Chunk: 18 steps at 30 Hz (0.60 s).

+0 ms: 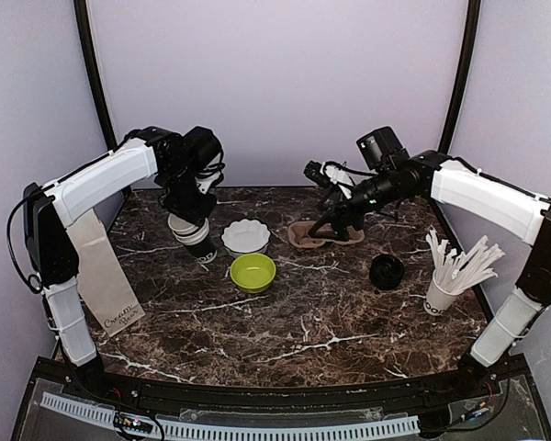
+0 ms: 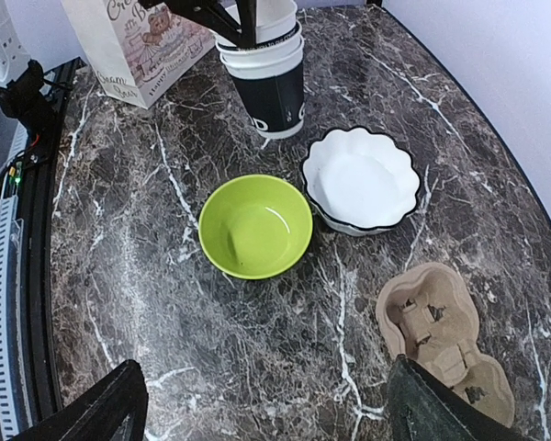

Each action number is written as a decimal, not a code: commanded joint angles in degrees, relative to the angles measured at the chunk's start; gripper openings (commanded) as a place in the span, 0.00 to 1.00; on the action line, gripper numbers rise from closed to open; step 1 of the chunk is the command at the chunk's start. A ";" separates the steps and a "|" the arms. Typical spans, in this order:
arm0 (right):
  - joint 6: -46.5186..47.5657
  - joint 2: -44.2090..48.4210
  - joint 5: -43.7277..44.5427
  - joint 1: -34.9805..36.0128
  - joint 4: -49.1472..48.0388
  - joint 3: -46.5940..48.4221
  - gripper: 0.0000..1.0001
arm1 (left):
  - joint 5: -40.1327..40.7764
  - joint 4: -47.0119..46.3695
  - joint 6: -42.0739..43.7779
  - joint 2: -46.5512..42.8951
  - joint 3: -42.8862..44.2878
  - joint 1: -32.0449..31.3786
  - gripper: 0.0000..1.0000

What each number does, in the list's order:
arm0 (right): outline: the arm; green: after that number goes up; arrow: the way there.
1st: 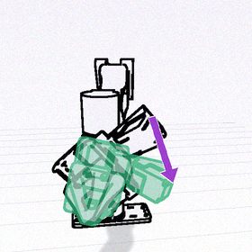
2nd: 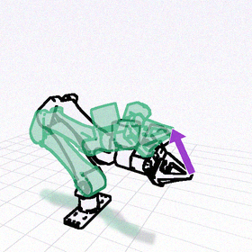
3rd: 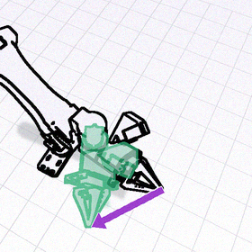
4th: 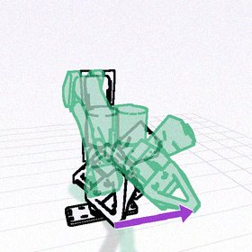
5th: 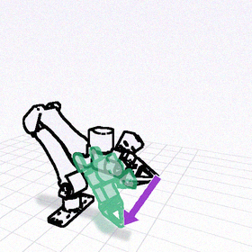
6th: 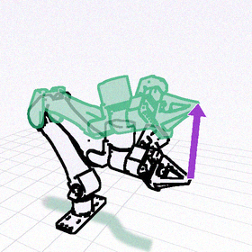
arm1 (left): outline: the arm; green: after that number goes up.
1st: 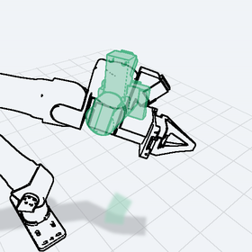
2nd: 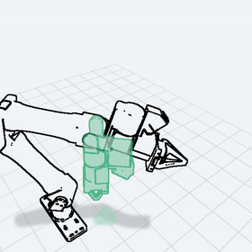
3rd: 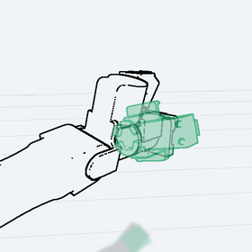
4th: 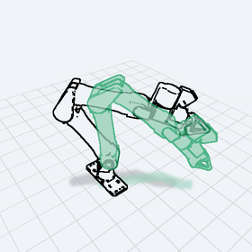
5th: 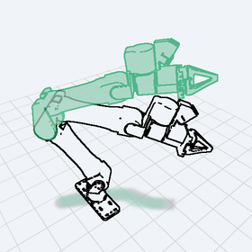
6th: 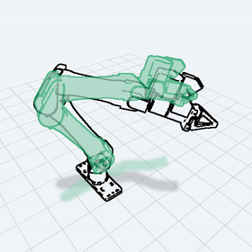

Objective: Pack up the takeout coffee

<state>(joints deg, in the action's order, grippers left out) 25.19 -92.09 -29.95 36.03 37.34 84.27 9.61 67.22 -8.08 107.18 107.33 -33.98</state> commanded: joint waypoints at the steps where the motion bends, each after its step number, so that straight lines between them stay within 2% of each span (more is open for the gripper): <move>1: -2.79 -3.19 -0.76 2.27 -4.15 3.14 0.91 | 6.15 1.54 1.98 -2.90 -0.87 -0.12 0.00; 2: -3.03 -4.20 -0.95 2.56 -3.72 3.97 0.91 | 12.11 2.75 2.51 -2.09 -1.50 -0.08 0.00; 3: -3.43 -5.15 -1.82 2.71 -3.20 4.92 0.90 | 14.35 3.45 3.02 -1.59 -1.90 -0.05 0.00; 5: -4.53 -6.45 -4.07 2.77 -2.42 6.16 0.89 | 7.30 1.03 4.30 -2.99 -3.15 0.90 0.00; 6: -4.94 -6.73 -5.24 2.81 -2.31 6.39 0.89 | 5.50 -4.85 4.12 -4.91 -5.83 1.31 0.00; 8: -5.22 -6.82 -5.67 2.90 -2.40 6.43 0.88 | 13.25 -4.79 4.06 -2.36 -3.00 1.52 0.00; 9: -5.29 -6.68 -5.56 2.97 -2.37 6.37 0.88 | 14.17 -0.55 3.97 -0.76 -0.85 1.96 0.00; 10: -5.25 -6.51 -5.29 2.99 -2.25 6.27 0.88 | 12.84 0.70 4.00 1.76 2.61 2.46 0.00; 13: -5.07 -5.70 -4.17 2.99 -2.38 5.64 0.88 | 8.56 -2.37 5.46 2.33 3.55 2.60 0.00; 18: -4.42 -4.44 -2.41 2.97 -2.86 3.93 0.87 | 13.39 -3.03 6.98 4.77 6.88 2.72 0.00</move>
<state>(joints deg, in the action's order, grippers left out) 20.71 -98.98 -33.21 38.61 36.01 88.86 19.75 64.79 -3.31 110.69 110.96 -31.33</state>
